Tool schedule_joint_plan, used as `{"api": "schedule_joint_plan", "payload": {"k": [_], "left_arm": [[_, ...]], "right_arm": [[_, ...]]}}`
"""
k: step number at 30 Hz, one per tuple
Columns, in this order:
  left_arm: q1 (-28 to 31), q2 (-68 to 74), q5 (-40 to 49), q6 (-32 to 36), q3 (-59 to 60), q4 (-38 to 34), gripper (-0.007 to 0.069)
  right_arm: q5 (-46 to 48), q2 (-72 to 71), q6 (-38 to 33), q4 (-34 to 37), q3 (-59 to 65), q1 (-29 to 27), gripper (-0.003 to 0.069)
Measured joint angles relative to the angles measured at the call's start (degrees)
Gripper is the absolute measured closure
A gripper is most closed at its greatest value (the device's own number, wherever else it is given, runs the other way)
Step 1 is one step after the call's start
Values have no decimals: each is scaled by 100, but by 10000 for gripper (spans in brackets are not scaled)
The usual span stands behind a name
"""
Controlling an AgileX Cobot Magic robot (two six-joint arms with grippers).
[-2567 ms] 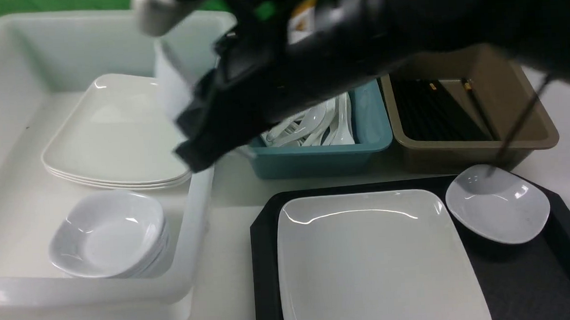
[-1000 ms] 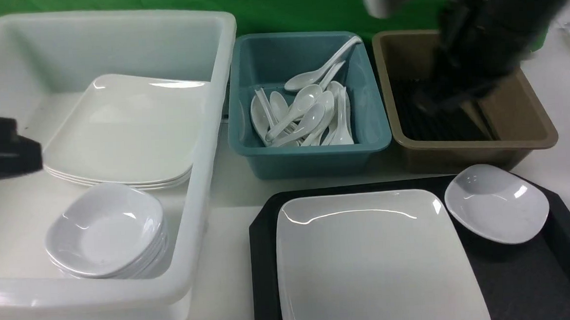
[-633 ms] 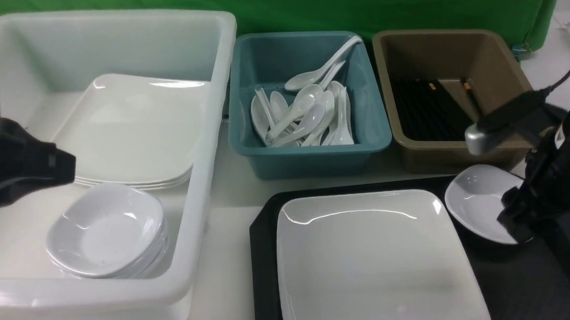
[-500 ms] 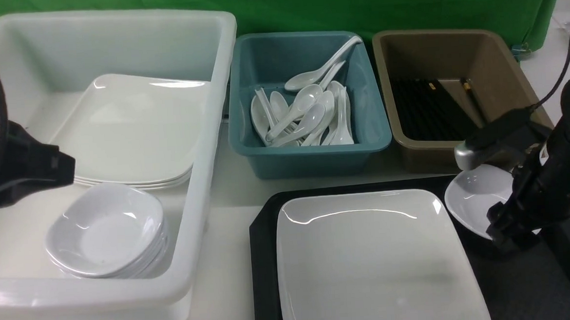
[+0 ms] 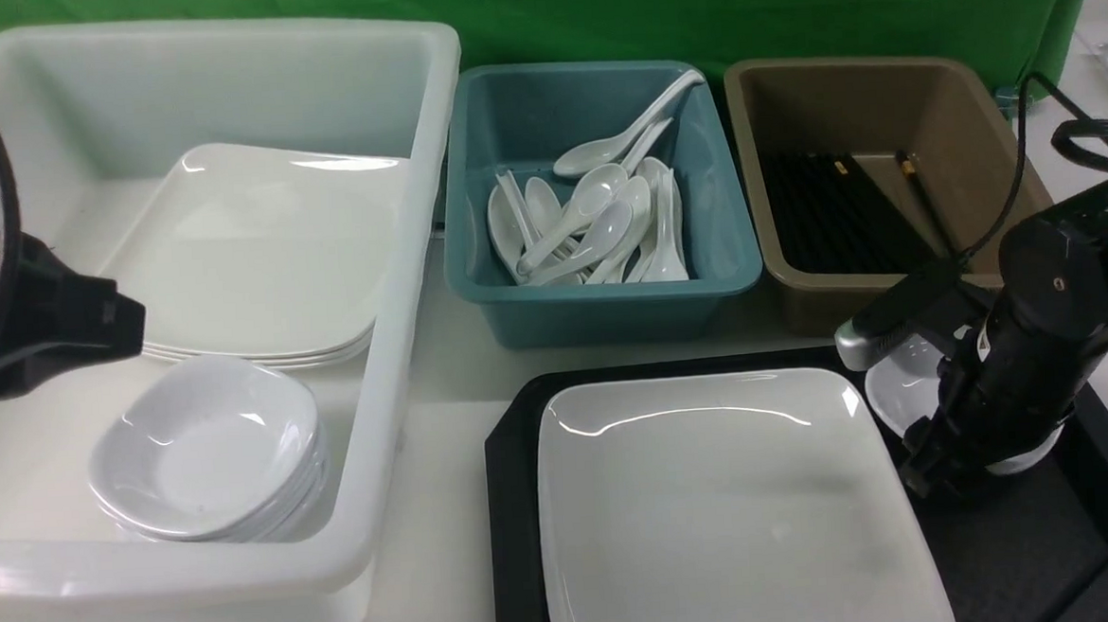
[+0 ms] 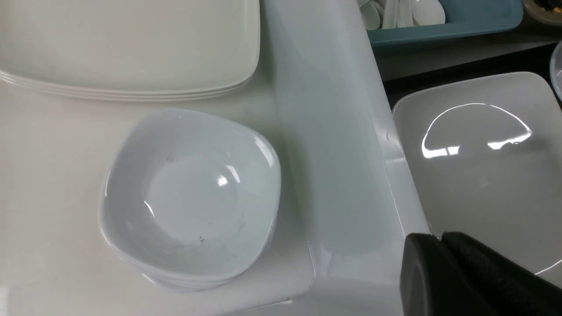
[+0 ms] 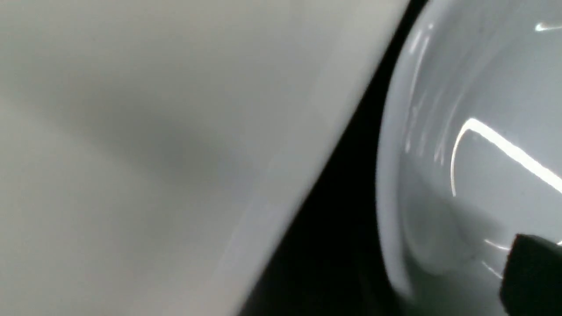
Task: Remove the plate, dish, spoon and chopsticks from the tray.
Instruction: Use the right arm to grab a small plate from the dinner plate, then use the right arm to put the small plate into the large storage box on the left
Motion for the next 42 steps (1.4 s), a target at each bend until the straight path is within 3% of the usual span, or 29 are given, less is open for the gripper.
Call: {"api": "schedule_joint_plan", "payload": {"k": [3, 4, 12, 20, 25, 28, 33, 42], "left_arm": [[0, 0, 0, 0, 0, 0, 613], [0, 0, 0, 0, 0, 0, 613], [0, 4, -12, 0, 0, -4, 613], [0, 4, -28, -221, 0, 0, 613], [0, 4, -54, -1069, 0, 562, 613], [0, 4, -48, -1837, 0, 1356, 613], [0, 4, -48, -2867, 0, 2282, 613], [0, 4, -48, -3183, 0, 2527, 613]], "right_arm": [[-27, -57, -12, -6, -63, 20, 475], [-13, -123, -7, -66, -100, 25, 511], [439, -783, 177, -32, -324, 107, 594], [667, -1764, 238, 636, -1010, 921, 595], [236, -1751, -100, 1364, -1976, 1951, 595], [-293, -1331, -333, 1707, -2634, 2767, 595], [-751, -362, -349, 1783, -3580, 3555, 595], [-772, 1488, -354, 1796, -4875, 4175, 595]]}}
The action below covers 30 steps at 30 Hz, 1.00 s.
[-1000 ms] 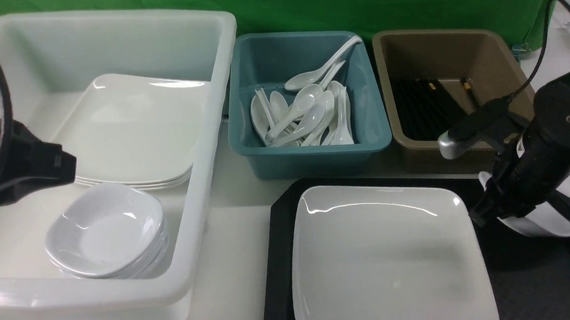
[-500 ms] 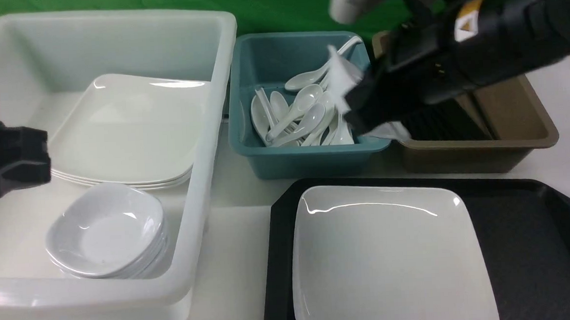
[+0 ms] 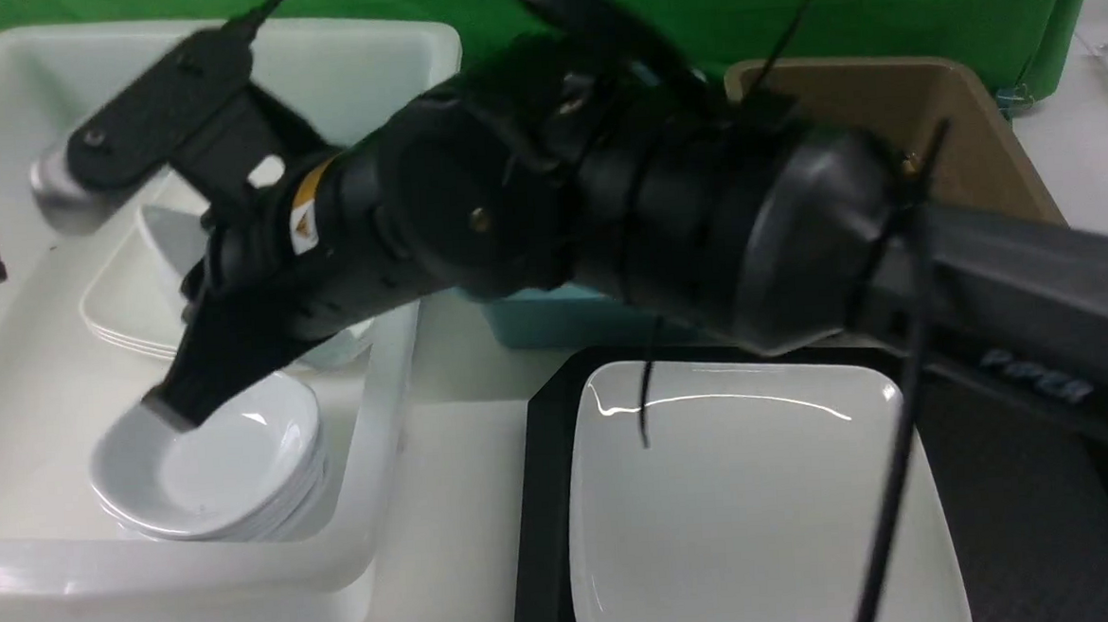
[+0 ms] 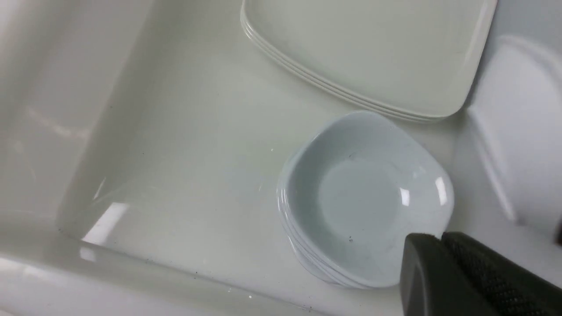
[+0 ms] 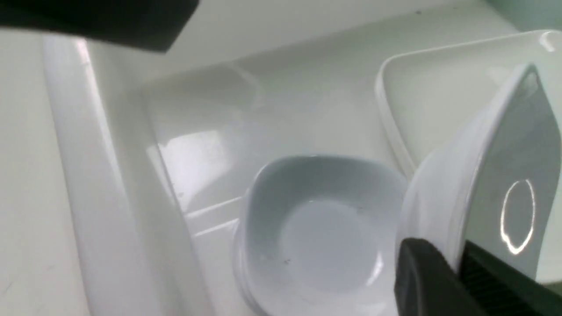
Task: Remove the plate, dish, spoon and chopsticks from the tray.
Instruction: Use the right arm to put the small plate into the large storage box on the left, then use the right arm to move the plate from left to right
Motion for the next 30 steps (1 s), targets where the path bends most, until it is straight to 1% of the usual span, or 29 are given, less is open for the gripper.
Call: {"api": "schedule_joint_plan", "payload": {"k": [3, 5, 6, 7, 8, 9, 10, 11, 12, 13, 14, 15, 17, 18, 19, 20, 21, 23, 24, 25, 26, 27, 30], "left_arm": [[0, 0, 0, -4, 0, 0, 613], [0, 0, 0, -4, 0, 11, 613], [0, 0, 0, -4, 0, 16, 613], [0, 0, 0, -4, 0, 16, 613], [0, 0, 0, -4, 0, 22, 613], [0, 0, 0, -4, 0, 27, 613], [0, 0, 0, -4, 0, 27, 613], [0, 0, 0, -4, 0, 34, 613], [0, 0, 0, -4, 0, 34, 613], [0, 0, 0, -4, 0, 34, 613], [0, 0, 0, -4, 0, 35, 613], [0, 0, 0, 2, 0, 40, 613], [0, 0, 0, 107, 0, 40, 613], [0, 0, 0, 159, 0, 40, 613], [0, 0, -18, 233, 0, -12, 613], [0, -11, -35, 385, 0, -32, 613], [0, -11, -35, 435, 0, -72, 613], [0, 0, -57, 793, 0, -345, 613], [0, 8, -87, 930, 0, -459, 613], [0, 59, -196, 1444, 0, -928, 613], [0, 77, -220, 1568, 0, -1060, 613], [0, 143, -269, 1963, 0, -1504, 613], [-14, 340, -302, 2770, 0, -2415, 613]], "right_arm": [[-7, 344, 0, 0, -96, 94, 594], [-13, 479, 0, 0, -101, 131, 571], [-24, 545, 0, 0, -101, 136, 537], [-38, 563, 0, 0, -101, 147, 475], [-38, 563, 0, 0, -101, 143, 464], [-45, 563, 11, 0, -101, 148, 396], [-58, 563, 23, 0, -110, 154, 350], [-66, 558, 47, 0, -127, 158, 284], [-43, 551, 69, 0, -137, 160, 235], [-32, 551, 69, 0, -137, 165, 227], [48, 506, 88, -6, -138, 165, 176], [134, 449, 108, -6, -138, 165, 146], [356, 281, 125, -65, -138, 170, 139], [500, 178, 154, -140, -138, 170, 148], [776, 33, 215, -323, -138, 165, 174], [1112, -165, 353, -604, -138, 111, 233], [1227, -277, 393, -704, -138, 92, 259], [1889, -692, 642, -1213, -143, -81, 447], [2092, -779, 723, -1352, -143, -162, 481], [2713, -1192, 943, -1629, -143, -506, 588], [2821, -1270, 972, -1670, -137, -651, 599], [3055, -1501, 1071, -1754, -71, -912, 623], [3462, -1970, 1238, -1807, 278, -1599, 641]]}}
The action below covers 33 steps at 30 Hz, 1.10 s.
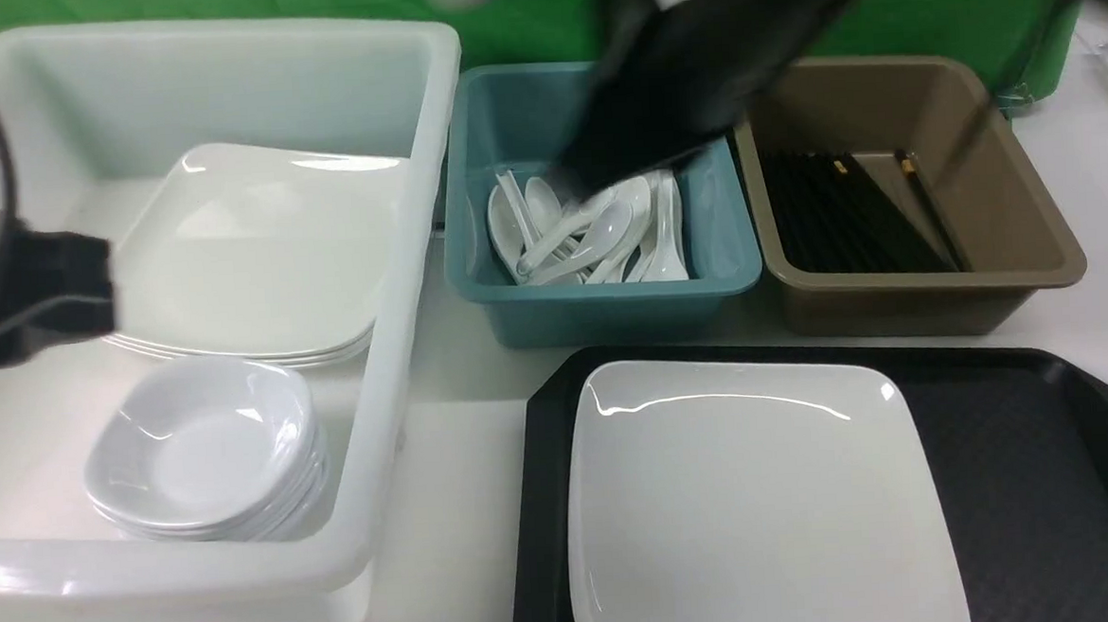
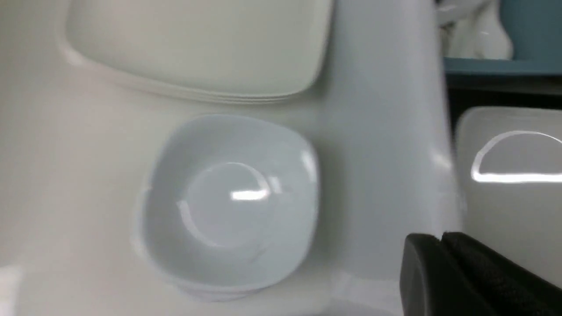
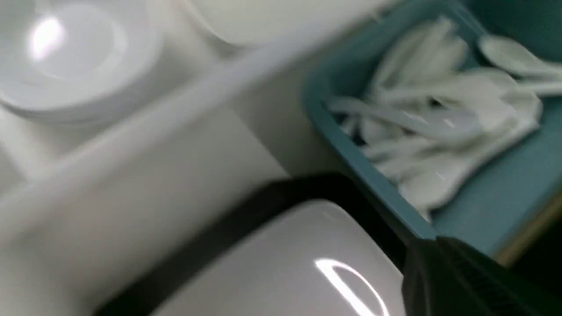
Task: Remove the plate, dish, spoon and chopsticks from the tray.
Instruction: Use the right arm to move the plate from left to right
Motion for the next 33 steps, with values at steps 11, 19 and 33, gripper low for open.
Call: {"api": "schedule_joint_plan", "payload": {"k": [11, 19, 33], "left_arm": [[-2344, 1402, -452, 331, -42, -248, 624], [-3093, 2678, -243, -89, -909, 6, 624], [-3093, 3003, -78, -234, -1100, 278, 616]], "right_arm": [[-622, -2100, 330, 1342, 4576, -2437, 602], [-2719, -1962, 302, 2694, 6940, -2565, 177], [-3649, -1118, 294, 3029, 6990, -2467, 354]]}}
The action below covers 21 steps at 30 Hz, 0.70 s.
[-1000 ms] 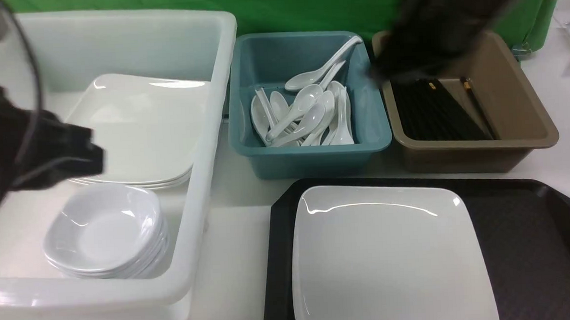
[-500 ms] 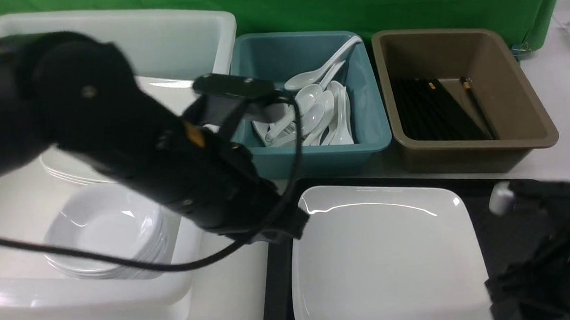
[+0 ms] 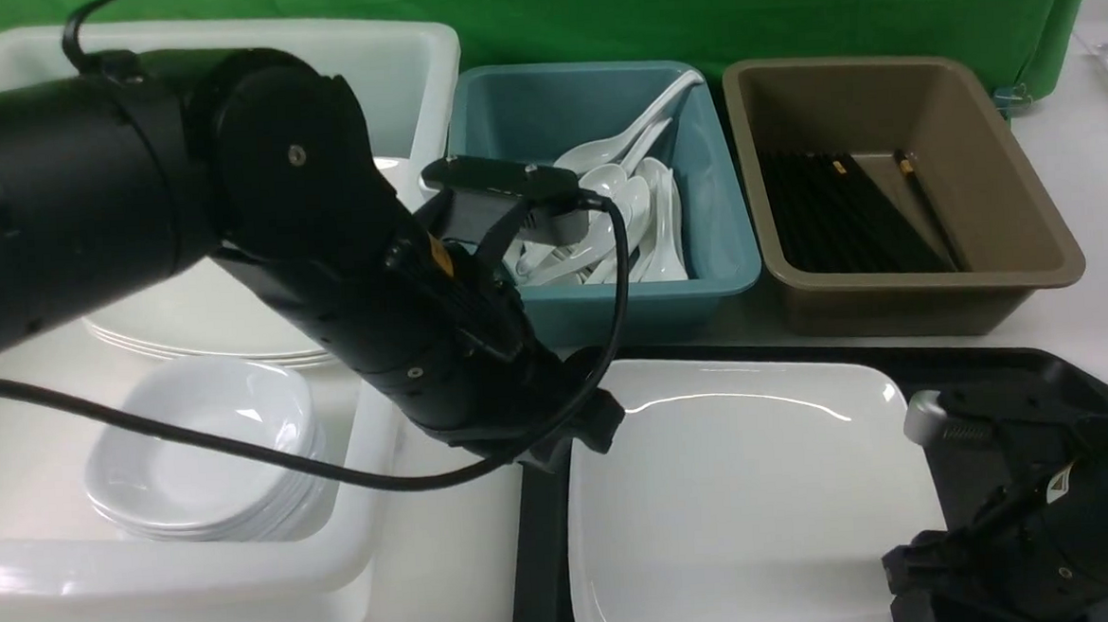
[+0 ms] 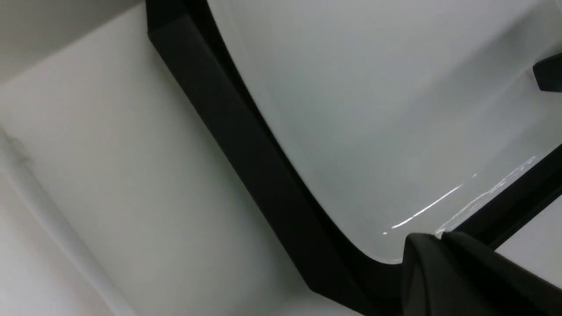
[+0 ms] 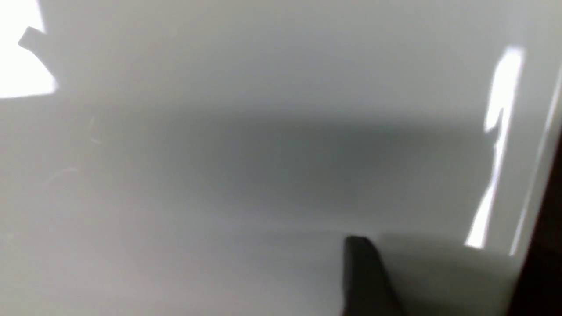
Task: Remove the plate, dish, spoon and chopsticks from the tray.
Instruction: Use the right arm to move the plate from left to right
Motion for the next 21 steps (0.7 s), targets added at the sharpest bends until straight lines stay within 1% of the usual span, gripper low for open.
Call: {"api": "schedule_joint_plan", "payload": {"k": [2, 3, 7, 10, 13, 18, 21], "left_arm": [[0, 0, 7, -18, 0, 36, 616], [0, 0, 7, -20, 0, 48, 616], [-7, 0, -7, -33, 0, 52, 616], [-7, 0, -107, -33, 0, 55, 616], [-7, 0, -191, -33, 0, 62, 616], [-7, 0, -196, -59, 0, 166, 616], [35, 7, -328, -327, 0, 238, 616]], "right_arm": [[-25, -81, 79, 63, 0, -25, 443], [-29, -135, 79, 68, 0, -25, 457], [129, -397, 79, -116, 18, -25, 464], [355, -720, 472, -509, 18, -25, 485], [556, -1041, 677, -801, 18, -107, 506], [717, -1484, 737, -941, 24, -309, 529], [856, -1739, 718, -997, 59, -395, 538]]}}
